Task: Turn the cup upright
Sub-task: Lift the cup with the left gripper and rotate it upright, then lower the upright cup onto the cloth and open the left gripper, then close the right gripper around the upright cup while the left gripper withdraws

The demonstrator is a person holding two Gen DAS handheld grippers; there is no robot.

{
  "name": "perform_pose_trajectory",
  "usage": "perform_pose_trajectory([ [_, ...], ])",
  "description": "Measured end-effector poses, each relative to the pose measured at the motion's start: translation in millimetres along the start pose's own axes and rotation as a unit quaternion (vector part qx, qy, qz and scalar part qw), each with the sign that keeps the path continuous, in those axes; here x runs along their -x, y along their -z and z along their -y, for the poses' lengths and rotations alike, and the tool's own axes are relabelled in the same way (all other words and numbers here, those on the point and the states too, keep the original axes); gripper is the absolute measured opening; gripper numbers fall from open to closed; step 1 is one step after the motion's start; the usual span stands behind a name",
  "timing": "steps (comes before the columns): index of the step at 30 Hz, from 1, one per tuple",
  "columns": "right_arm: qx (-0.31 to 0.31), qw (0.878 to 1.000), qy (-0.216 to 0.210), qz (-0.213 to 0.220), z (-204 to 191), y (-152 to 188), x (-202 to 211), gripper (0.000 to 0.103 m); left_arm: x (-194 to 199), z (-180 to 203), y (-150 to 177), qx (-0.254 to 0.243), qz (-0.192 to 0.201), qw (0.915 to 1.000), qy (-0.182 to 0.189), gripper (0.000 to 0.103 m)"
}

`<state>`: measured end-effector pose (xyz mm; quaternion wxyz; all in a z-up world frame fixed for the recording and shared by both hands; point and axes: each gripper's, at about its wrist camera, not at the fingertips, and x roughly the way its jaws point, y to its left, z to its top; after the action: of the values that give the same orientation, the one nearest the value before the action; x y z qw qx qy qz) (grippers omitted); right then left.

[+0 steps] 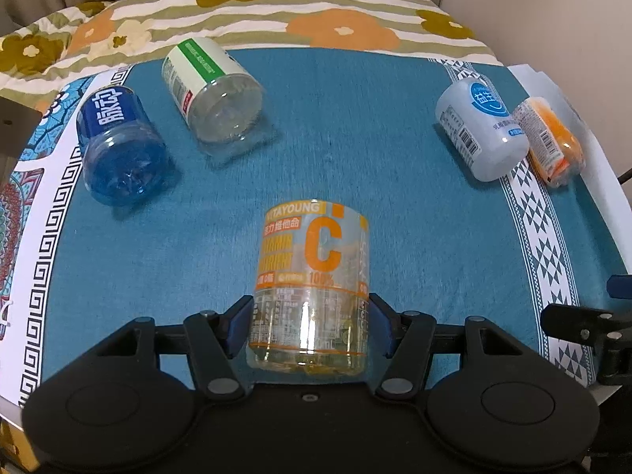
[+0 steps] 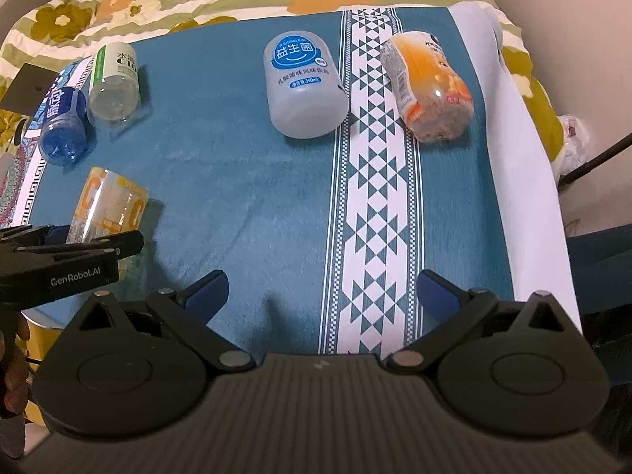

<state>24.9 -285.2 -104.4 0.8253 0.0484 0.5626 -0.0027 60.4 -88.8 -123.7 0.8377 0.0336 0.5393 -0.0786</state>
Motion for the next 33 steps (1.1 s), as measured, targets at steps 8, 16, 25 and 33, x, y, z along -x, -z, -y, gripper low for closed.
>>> perform_pose_trajectory([
  [8, -0.005, 1.0, 0.004, -0.002, -3.4, 4.1, 1.6, 0.103, 3.3, 3.0, -1.6, -0.015, 0.011, 0.9998, -0.007, 0.089],
  [16, -0.012, 1.0, 0.007, 0.005, -7.7, 3.4, 6.9, 0.103, 7.3, -0.6, -1.3, -0.018, 0.011, 0.9998, -0.006, 0.089],
  [25, -0.012, 1.0, 0.008, 0.006, -15.2, 3.2, 7.8, 0.103, 14.9, -7.9, -1.2, -0.019, 0.017, 0.9997, -0.007, 0.089],
  [33, -0.012, 0.999, -0.03, 0.015, -29.0, -14.8, 28.3, 0.103, 50.5, -22.1, 5.1, -0.018, 0.032, 0.9993, -0.002, 0.103],
])
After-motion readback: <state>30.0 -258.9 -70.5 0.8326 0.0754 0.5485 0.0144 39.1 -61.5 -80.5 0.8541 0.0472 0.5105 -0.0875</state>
